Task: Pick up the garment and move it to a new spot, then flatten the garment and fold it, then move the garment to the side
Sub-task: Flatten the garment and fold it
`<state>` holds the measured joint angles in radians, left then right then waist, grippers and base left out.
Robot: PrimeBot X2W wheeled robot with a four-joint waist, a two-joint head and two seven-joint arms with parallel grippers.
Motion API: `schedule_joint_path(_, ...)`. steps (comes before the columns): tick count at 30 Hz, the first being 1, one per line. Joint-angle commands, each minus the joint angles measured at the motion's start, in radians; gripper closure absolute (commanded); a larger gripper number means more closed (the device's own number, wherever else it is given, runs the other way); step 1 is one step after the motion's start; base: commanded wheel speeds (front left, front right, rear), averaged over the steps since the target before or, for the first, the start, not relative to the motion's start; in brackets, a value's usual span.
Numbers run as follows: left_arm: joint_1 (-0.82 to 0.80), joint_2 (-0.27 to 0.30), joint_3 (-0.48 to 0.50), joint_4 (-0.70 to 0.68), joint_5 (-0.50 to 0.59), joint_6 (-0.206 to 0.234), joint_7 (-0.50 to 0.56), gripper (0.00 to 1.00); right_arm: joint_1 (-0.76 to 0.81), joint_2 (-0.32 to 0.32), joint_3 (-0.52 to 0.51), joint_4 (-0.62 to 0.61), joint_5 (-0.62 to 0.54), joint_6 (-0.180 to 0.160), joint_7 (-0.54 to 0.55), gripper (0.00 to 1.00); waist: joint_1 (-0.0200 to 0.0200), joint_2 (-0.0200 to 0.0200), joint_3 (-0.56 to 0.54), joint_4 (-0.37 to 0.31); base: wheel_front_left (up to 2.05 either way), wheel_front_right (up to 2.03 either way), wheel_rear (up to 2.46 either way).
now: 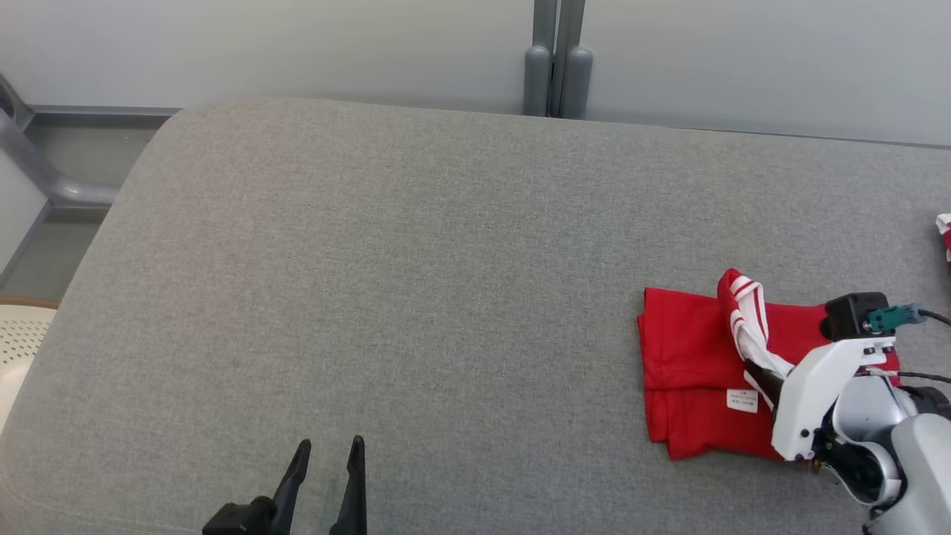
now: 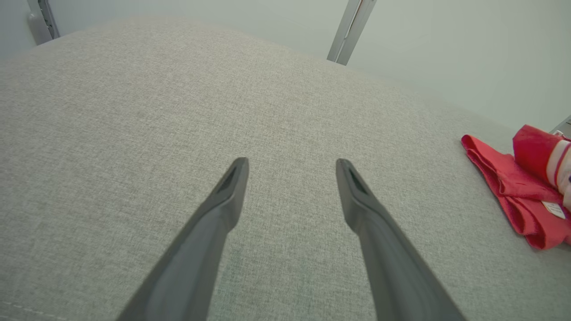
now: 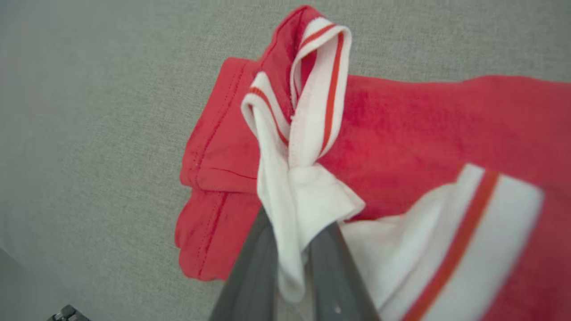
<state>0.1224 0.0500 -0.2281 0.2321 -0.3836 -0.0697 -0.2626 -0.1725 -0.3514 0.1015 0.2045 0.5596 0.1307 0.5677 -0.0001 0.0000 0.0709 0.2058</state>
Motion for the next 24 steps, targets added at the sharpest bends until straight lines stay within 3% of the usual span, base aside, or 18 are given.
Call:
schedule_joint_path(1,-0.013,0.002,0.001,-0.003,0.007,0.001,-0.003,0.0,-0.024,0.028,-0.005,0.027,-0.025,0.0,-0.034,1.0,0.0001,0.0,0.001,0.005,0.0,0.0,0.0)
schedule_joint_path(7,0.002,0.002,0.005,-0.005,0.018,-0.003,-0.002,0.0,-0.059,0.118,-0.003,0.104,-0.081,0.0,-0.111,1.0,0.0001,0.0,0.0,0.014,0.0,0.0,0.0)
schedule_joint_path(16,0.007,0.002,-0.01,0.005,0.019,-0.006,-0.002,0.0,-0.108,0.179,-0.013,0.173,-0.135,0.0,-0.172,0.98,0.0001,0.0,-0.003,0.01,0.0,0.0,0.0)
schedule_joint_path(17,0.008,0.002,-0.012,0.01,0.019,-0.006,-0.003,0.0,-0.11,0.185,-0.01,0.177,-0.14,0.0,-0.179,0.58,0.0001,0.0,-0.005,0.008,0.0,0.0,0.0)
schedule_joint_path(18,0.009,0.002,-0.014,0.012,0.02,-0.006,-0.003,0.0,-0.111,0.189,0.001,0.18,-0.146,0.0,-0.184,0.0,0.0001,0.0,-0.006,0.007,0.0,0.0,0.0)
schedule_joint_path(24,0.022,0.002,-0.01,0.026,0.027,-0.007,-0.003,0.0,-0.088,0.229,0.069,0.096,-0.093,0.0,-0.262,0.0,0.0001,0.0,-0.02,-0.002,0.0,0.0,0.0)
